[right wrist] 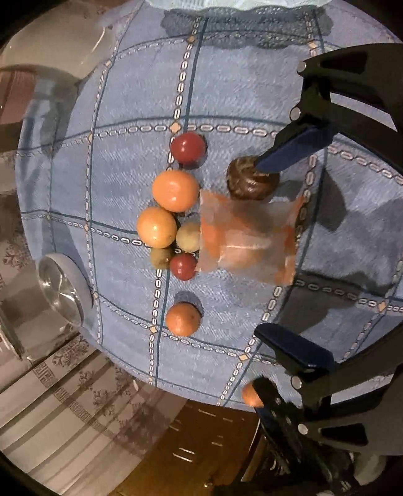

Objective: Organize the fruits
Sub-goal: 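Grasp the loose orange with the left tool while the right tool grasps the plastic bag, then carry the bag of orange fruit with the right tool into the white basket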

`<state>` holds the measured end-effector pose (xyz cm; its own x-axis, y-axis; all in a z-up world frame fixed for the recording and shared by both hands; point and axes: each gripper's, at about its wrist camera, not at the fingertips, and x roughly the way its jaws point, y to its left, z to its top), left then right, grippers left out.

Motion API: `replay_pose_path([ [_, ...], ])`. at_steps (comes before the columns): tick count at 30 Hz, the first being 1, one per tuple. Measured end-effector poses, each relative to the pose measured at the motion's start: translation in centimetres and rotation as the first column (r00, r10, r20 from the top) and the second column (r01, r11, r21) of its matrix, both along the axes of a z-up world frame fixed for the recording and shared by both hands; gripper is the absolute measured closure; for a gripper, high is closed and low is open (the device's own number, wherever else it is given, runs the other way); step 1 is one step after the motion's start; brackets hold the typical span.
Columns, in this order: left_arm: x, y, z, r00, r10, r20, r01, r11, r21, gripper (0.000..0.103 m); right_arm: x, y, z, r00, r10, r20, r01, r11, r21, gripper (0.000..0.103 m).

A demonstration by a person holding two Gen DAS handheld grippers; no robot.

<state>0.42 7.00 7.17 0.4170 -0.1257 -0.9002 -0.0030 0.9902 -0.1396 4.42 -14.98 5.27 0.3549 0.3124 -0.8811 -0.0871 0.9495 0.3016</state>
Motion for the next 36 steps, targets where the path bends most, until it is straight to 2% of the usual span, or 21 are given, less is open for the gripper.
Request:
replay_pose_path([
  [7, -0.4, 0.4, 0.4, 1.000, 0.005, 0.000, -0.005, 1.000, 0.005, 0.063, 1.6, 1.5, -1.2, 1.000, 0.023, 0.021, -0.021, 0.996, -0.088, 0.009],
  [10, -0.5, 0.4, 0.4, 1.000, 0.009, -0.003, -0.009, 1.000, 0.012, 0.063, 1.9, 2.5, -1.4, 0.998, 0.049, 0.033, -0.043, 0.987, -0.157, 0.017],
  [13, -0.6, 0.4, 0.5, 1.000, 0.012, 0.001, -0.012, 1.000, 0.013, 0.063, 1.7, 3.0, -1.2, 0.995, 0.088, 0.043, -0.077, 0.977, -0.197, 0.036],
  [14, -0.6, 0.3, 0.6, 1.000, 0.011, 0.003, -0.011, 1.000, 0.015, 0.063, 1.6, 3.0, -1.3, 0.995, 0.098, 0.033, -0.090, 0.978, -0.186, 0.046],
  [18, -1.0, 0.1, 1.0, 1.000, 0.009, 0.012, -0.009, 1.000, 0.017, 0.063, 0.8, 2.7, -1.0, 0.994, 0.111, 0.022, -0.105, 0.979, -0.175, 0.053],
  [28, -2.4, -1.5, 2.5, 0.999, -0.007, 0.040, 0.006, 1.000, 0.028, 0.063, -4.4, -0.2, 1.1, 0.994, 0.106, 0.033, -0.104, 0.993, -0.059, 0.054],
  [31, -3.1, -2.2, 3.1, 0.999, -0.016, 0.049, 0.014, 0.999, 0.033, 0.063, -6.1, -2.0, 1.9, 0.996, 0.078, 0.037, -0.077, 0.997, -0.026, 0.054],
  [33, -3.5, -2.7, 3.4, 0.998, -0.023, 0.057, 0.021, 0.999, 0.037, 0.063, -7.1, -3.8, 2.3, 0.998, 0.044, 0.037, -0.044, 0.999, 0.003, 0.061],
  [36, -4.3, -4.0, 4.1, 0.997, -0.040, 0.070, 0.037, 0.998, 0.044, 0.063, -8.2, -6.1, 3.1, 0.999, 0.003, 0.051, -0.004, 1.000, 0.029, 0.062],
])
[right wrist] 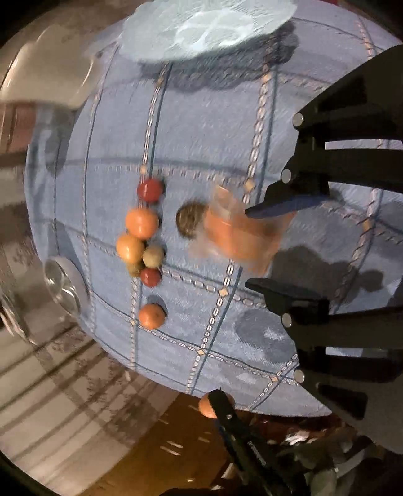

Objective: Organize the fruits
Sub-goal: 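Carry the bag of orange fruit with the right tool into the white basket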

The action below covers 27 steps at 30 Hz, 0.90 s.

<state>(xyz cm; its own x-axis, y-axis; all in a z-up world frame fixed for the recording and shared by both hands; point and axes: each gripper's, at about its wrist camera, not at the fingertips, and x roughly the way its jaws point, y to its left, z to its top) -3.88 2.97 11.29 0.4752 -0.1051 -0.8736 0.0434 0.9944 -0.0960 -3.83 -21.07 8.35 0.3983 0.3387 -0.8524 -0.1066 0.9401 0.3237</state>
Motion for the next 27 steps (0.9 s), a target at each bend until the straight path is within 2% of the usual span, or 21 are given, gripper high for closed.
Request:
replay_pose_path([
  [5, -1.0, -1.8, 0.7, 1.000, -0.017, 0.015, 0.017, 1.000, 0.006, 0.063, -1.0, -3.1, -0.3, 0.998, -0.060, -0.016, 0.060, 0.998, 0.023, 0.060],
  [7, -1.5, -2.4, 0.9, 1.000, -0.025, 0.019, 0.025, 1.000, 0.008, 0.063, -1.0, -3.9, -1.1, 0.996, -0.076, -0.056, 0.080, 0.994, 0.070, 0.046],
  [8, -1.7, -2.7, 1.0, 0.999, -0.027, 0.022, 0.027, 1.000, 0.010, 0.063, -0.9, -4.2, -1.5, 0.994, -0.082, -0.070, 0.088, 0.992, 0.094, 0.032],
  [9, -2.0, -2.9, 1.2, 0.999, -0.029, 0.025, 0.028, 1.000, 0.012, 0.063, -0.8, -4.2, -1.9, 0.994, -0.078, -0.078, 0.086, 0.990, 0.111, 0.025],
  [11, -2.7, -3.0, 1.5, 0.999, -0.025, 0.031, 0.025, 1.000, 0.017, 0.063, -0.3, -3.9, -2.8, 0.992, -0.075, -0.105, 0.090, 0.986, 0.139, 0.022],
  [13, -3.3, -2.9, 1.7, 0.999, -0.016, 0.034, 0.015, 1.000, 0.021, 0.063, 0.6, -3.6, -4.0, 0.986, -0.073, -0.153, 0.103, 0.975, 0.198, 0.022],
  [17, -4.5, -2.0, 2.3, 0.999, 0.012, 0.041, -0.013, 0.999, 0.032, 0.063, 2.9, -2.0, -5.3, 0.978, -0.060, -0.198, 0.110, 0.962, 0.249, 0.022],
  [20, -5.2, -1.4, 2.6, 0.998, 0.035, 0.045, -0.037, 0.999, 0.036, 0.063, 4.5, -0.4, -6.3, 0.978, -0.056, -0.200, 0.095, 0.976, 0.194, 0.022],
  [22, -5.6, -1.1, 2.8, 0.998, 0.048, 0.048, -0.050, 0.998, 0.035, 0.063, 5.2, 0.4, -7.0, 0.978, -0.048, -0.203, 0.079, 0.986, 0.147, 0.026],
  [25, -6.1, -0.8, 2.9, 0.997, 0.059, 0.050, -0.061, 0.998, 0.031, 0.063, 5.2, 1.4, -7.0, 0.983, -0.036, -0.180, 0.045, 0.998, 0.047, 0.037],
  [27, -6.2, -0.9, 2.9, 0.997, 0.066, 0.048, -0.067, 0.997, 0.027, 0.063, 4.9, 1.7, -6.9, 0.986, -0.009, -0.165, 0.011, 1.000, 0.015, 0.046],
])
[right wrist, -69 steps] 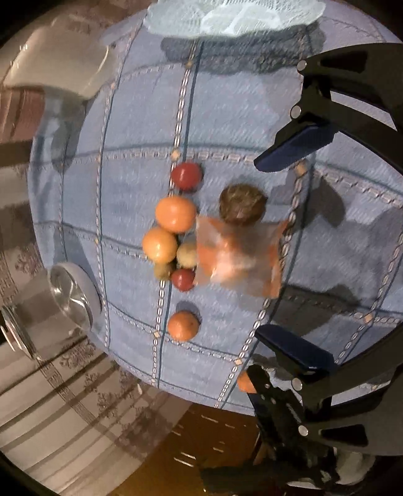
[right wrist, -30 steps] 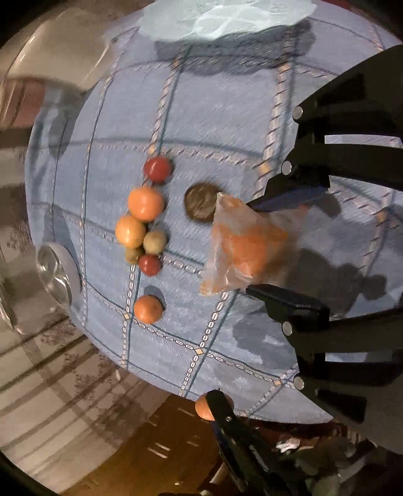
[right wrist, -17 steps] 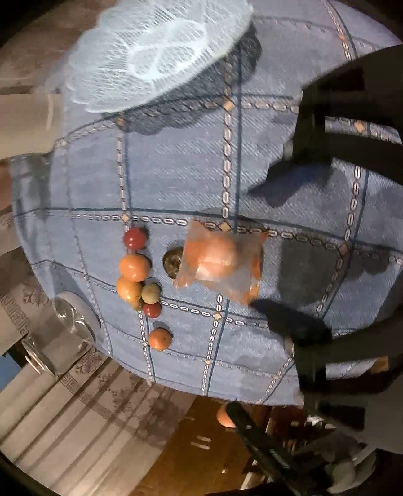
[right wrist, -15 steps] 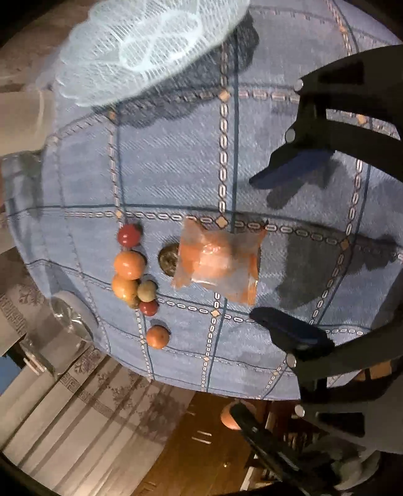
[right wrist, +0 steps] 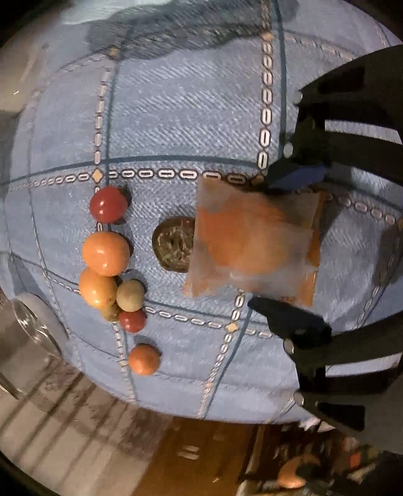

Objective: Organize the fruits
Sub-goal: 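Carry the bag of orange fruit with the right tool into the white basket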

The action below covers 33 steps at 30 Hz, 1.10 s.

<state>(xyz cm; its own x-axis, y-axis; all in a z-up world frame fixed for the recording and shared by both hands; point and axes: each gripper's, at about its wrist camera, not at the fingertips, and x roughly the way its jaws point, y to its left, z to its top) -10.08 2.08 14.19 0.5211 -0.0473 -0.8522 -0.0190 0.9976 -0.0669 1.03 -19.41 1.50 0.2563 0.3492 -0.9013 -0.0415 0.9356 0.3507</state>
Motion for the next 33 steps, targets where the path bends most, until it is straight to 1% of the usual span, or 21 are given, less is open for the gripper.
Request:
replay_pose_path([
  [3, 0.0, -0.5, 0.0, 1.000, -0.003, 0.000, 0.003, 1.000, -0.003, 0.063, -0.7, -0.1, 0.5, 0.999, 0.037, 0.001, -0.037, 0.999, 0.006, 0.052],
  [7, 0.2, -1.6, 0.0, 1.000, -0.021, 0.002, 0.021, 1.000, -0.009, 0.063, -2.7, -1.1, 2.0, 0.997, 0.069, 0.039, -0.069, 0.998, 0.005, 0.053],
  [11, 0.3, -3.4, 0.0, 0.999, -0.054, 0.005, 0.054, 0.998, -0.012, 0.063, -4.2, -2.9, 3.5, 0.996, 0.057, 0.069, -0.058, 0.998, 0.023, 0.054],
  [18, 0.6, -7.2, 0.3, 0.994, -0.108, 0.016, 0.109, 0.994, -0.016, 0.063, -5.6, -8.9, 6.9, 0.990, -0.044, 0.134, 0.035, 0.997, 0.067, 0.054],
  [21, 0.7, -9.0, 0.4, 0.991, -0.129, 0.023, 0.129, 0.991, -0.019, 0.063, -6.1, -12.6, 8.4, 0.980, -0.110, 0.169, 0.099, 0.992, 0.073, 0.054],
  [24, 0.8, -11.0, 0.3, 0.989, -0.147, 0.028, 0.148, 0.989, -0.027, 0.063, -6.5, -15.9, 9.2, 0.967, -0.166, 0.193, 0.157, 0.986, 0.063, 0.054],
  [29, 0.6, -13.2, 0.2, 0.986, -0.165, 0.030, 0.166, 0.985, -0.034, 0.063, -6.6, -20.6, 9.0, 0.950, -0.238, 0.204, 0.237, 0.971, 0.030, 0.054],
  [33, 0.3, -14.4, 0.1, 0.985, -0.169, 0.031, 0.170, 0.985, -0.032, 0.063, -6.1, -23.6, 7.6, 0.944, -0.268, 0.191, 0.278, 0.960, -0.026, 0.054],
])
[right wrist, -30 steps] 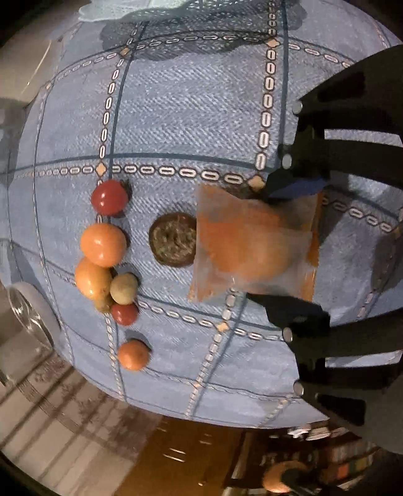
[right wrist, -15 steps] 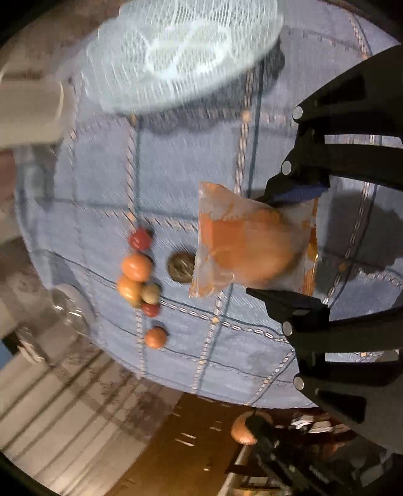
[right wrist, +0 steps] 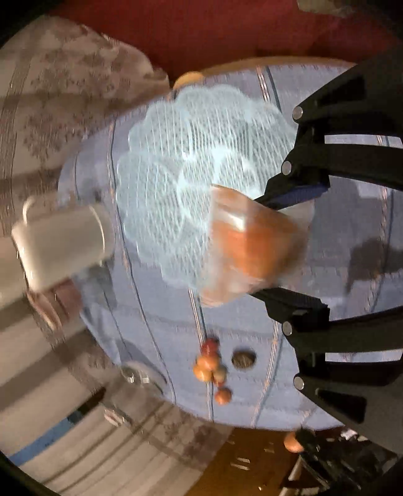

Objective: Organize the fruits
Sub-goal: 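Carry the bag of orange fruit with the right tool into the white basket, then lower the orange into the basket with the left tool and release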

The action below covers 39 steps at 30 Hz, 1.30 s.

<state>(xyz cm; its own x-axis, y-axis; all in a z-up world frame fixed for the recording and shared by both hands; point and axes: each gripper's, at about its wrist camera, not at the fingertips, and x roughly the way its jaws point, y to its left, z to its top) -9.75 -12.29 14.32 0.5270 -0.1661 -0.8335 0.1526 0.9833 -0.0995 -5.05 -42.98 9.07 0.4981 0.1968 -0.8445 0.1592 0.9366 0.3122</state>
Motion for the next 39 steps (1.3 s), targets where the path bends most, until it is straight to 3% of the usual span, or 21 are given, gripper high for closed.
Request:
replay_pose_path([
  [5, -0.3, -0.9, 0.2, 1.000, 0.007, 0.007, -0.007, 1.000, 0.003, 0.063, 1.0, -1.7, -1.1, 1.000, 0.000, -0.001, 0.000, 0.998, -0.069, 0.054],
  [17, -0.1, -2.8, 0.9, 1.000, -0.014, 0.023, 0.014, 1.000, 0.014, 0.063, -0.7, -4.3, 0.5, 0.996, -0.071, 0.049, 0.072, 0.997, -0.019, 0.053],
  [25, 1.7, -7.2, 1.4, 0.992, -0.121, 0.038, 0.120, 0.993, 0.020, 0.063, -4.1, -5.9, 1.1, 0.988, -0.136, 0.069, 0.137, 0.990, -0.008, 0.052],
  [28, 2.7, -9.7, 1.3, 0.983, -0.177, 0.042, 0.176, 0.984, 0.024, 0.063, -5.1, -6.6, 1.3, 0.983, -0.163, 0.082, 0.164, 0.986, -0.010, 0.046],
  [39, 6.5, -17.5, -1.4, 0.945, -0.326, 0.000, 0.326, 0.945, 0.026, 0.063, -6.6, -7.4, 1.2, 0.978, -0.192, 0.077, 0.192, 0.981, 0.011, 0.045],
])
